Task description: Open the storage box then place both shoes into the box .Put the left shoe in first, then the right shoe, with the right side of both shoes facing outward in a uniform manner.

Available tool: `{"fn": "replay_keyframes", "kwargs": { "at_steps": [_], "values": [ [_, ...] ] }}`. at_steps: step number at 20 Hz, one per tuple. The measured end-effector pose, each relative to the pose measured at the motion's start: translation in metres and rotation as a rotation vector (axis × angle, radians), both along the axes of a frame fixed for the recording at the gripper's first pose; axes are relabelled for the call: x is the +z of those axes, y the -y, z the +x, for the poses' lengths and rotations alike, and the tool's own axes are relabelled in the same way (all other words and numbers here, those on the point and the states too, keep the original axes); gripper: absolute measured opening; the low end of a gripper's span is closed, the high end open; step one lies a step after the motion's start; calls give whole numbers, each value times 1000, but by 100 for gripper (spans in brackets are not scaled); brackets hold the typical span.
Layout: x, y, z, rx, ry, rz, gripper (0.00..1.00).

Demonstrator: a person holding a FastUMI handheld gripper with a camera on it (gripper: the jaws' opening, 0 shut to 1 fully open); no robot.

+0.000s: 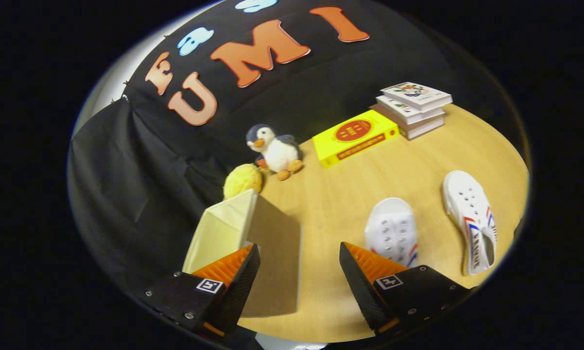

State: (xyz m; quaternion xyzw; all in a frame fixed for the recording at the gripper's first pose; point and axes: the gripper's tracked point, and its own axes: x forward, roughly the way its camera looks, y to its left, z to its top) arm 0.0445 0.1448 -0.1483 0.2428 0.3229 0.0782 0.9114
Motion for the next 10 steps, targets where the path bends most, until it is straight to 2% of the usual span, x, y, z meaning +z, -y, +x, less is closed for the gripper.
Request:
{"fn": "replay_keyframes", "kwargs": {
  "at_steps": [2,5,10],
  "values": [
    [-19,31,-6,-43,-32,-43,98],
    [-47,65,-14,-61,-80,-140,98],
    [-81,76,-21,-7,-161,-203,95]
  ]
}}
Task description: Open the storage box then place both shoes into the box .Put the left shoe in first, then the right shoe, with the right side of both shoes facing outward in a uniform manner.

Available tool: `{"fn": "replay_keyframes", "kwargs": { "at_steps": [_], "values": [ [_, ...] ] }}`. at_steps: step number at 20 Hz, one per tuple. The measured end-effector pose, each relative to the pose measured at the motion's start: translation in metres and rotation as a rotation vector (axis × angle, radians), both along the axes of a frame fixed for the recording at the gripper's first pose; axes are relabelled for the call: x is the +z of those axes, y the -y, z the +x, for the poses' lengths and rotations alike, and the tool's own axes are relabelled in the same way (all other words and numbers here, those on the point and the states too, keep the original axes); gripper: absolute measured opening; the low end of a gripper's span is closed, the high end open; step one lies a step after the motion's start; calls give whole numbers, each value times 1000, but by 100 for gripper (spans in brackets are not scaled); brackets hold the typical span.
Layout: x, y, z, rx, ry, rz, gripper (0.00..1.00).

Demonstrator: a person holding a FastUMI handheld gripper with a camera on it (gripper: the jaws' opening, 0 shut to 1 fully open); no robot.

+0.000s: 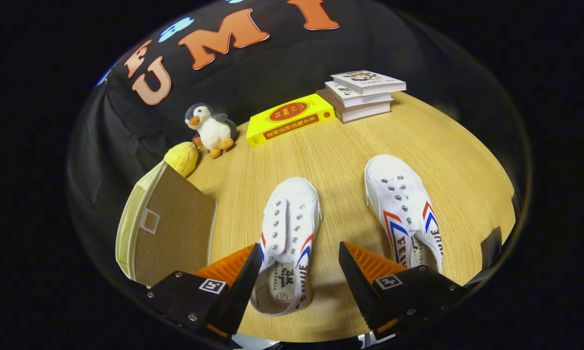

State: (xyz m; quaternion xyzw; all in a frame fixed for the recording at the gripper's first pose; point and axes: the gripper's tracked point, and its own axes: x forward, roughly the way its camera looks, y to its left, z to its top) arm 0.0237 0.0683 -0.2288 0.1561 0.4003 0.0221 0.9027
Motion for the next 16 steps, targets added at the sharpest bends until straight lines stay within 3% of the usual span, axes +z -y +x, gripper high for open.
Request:
{"fn": "replay_keyframes", "kwargs": {
  "at_steps": [8,11,13,16],
  "values": [
    [-30,-11,1,137,-83,-73,64],
    [-38,-18,5,177,-105,-71,42],
    [-39,-18,6,178,-114,-64,34],
    [-39,-18,6,197,-127,-30,31]
  ]
}}
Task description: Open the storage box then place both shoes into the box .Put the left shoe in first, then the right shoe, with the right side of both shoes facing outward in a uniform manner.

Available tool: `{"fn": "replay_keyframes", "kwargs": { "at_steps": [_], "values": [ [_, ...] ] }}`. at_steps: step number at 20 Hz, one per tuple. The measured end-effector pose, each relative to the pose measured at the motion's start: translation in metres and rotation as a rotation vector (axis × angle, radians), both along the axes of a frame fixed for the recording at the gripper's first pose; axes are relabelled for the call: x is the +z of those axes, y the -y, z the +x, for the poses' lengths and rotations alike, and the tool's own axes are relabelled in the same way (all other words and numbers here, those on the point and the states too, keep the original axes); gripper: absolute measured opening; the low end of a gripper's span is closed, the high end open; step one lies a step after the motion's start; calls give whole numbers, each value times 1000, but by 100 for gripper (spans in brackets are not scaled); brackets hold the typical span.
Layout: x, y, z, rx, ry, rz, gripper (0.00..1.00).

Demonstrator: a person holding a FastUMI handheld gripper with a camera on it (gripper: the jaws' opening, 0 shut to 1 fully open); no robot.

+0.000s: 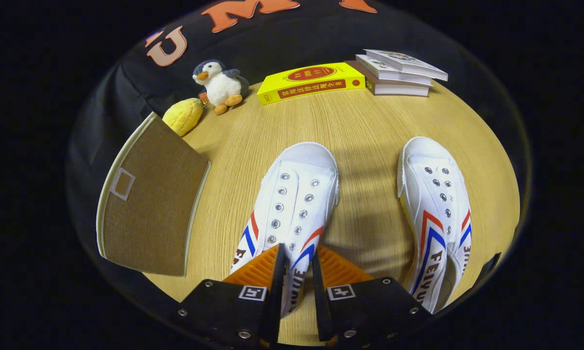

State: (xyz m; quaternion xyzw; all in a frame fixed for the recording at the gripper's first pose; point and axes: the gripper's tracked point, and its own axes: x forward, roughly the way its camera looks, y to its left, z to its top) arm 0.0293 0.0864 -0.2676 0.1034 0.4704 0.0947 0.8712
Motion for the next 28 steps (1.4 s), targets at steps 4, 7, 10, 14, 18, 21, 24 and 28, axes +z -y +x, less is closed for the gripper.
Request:
{"fn": "replay_keyframes", "kwargs": {
  "at_steps": [4,7,10,14,18,21,24,28],
  "values": [
    [2,3,3,-3,40,40,20],
    [0,5,3,-99,18,207,1],
    [4,5,4,-148,36,260,0],
    [16,-1,6,-200,65,270,0],
    [51,-7,6,-247,115,269,0],
    [96,-24,7,-250,177,272,0],
    [147,-51,11,-232,247,276,0],
    [210,-108,17,-180,326,299,0]
  ]
}}
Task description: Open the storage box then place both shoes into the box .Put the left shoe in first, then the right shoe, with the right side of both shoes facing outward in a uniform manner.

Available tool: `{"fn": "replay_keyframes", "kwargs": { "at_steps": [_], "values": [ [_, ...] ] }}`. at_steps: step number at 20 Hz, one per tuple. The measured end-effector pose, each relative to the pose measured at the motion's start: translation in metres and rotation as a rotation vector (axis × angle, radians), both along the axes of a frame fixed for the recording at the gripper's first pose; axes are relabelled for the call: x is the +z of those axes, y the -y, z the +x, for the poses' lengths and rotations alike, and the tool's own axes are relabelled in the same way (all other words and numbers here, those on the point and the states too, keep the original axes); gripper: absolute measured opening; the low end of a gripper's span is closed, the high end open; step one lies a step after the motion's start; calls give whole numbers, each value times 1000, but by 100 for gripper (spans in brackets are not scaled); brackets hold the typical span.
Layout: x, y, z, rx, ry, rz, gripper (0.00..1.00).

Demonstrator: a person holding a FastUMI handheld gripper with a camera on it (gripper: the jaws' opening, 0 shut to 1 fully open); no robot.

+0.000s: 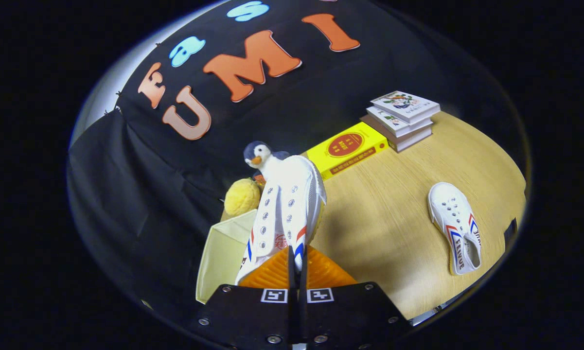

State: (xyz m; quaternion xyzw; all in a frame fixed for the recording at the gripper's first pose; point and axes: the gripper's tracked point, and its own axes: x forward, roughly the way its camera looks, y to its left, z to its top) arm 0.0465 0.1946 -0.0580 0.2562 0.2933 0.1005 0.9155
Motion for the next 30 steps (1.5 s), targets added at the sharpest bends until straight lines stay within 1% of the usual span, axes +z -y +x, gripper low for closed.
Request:
{"fn": "replay_keyframes", "kwargs": {
  "at_steps": [2,4,7,10,15,20,21,23,24,26,29,30],
  "values": [
    [14,-37,0,46,15,-6,0],
    [13,-79,-2,95,6,-21,0],
    [-15,-137,-6,155,-48,-45,0],
    [-49,-176,-8,170,-114,-66,0],
    [-87,-200,-9,157,-181,-134,0],
    [-112,-205,-8,138,-246,-190,1],
    [-117,-205,-6,134,-252,-206,3],
    [-123,-205,-8,151,-276,-219,4],
    [-110,-209,-10,160,-254,-189,7],
    [-94,-204,-2,156,-211,-195,15],
    [-62,-189,2,159,-135,-213,57],
    [-51,-181,2,156,-107,-218,65]
  ]
}}
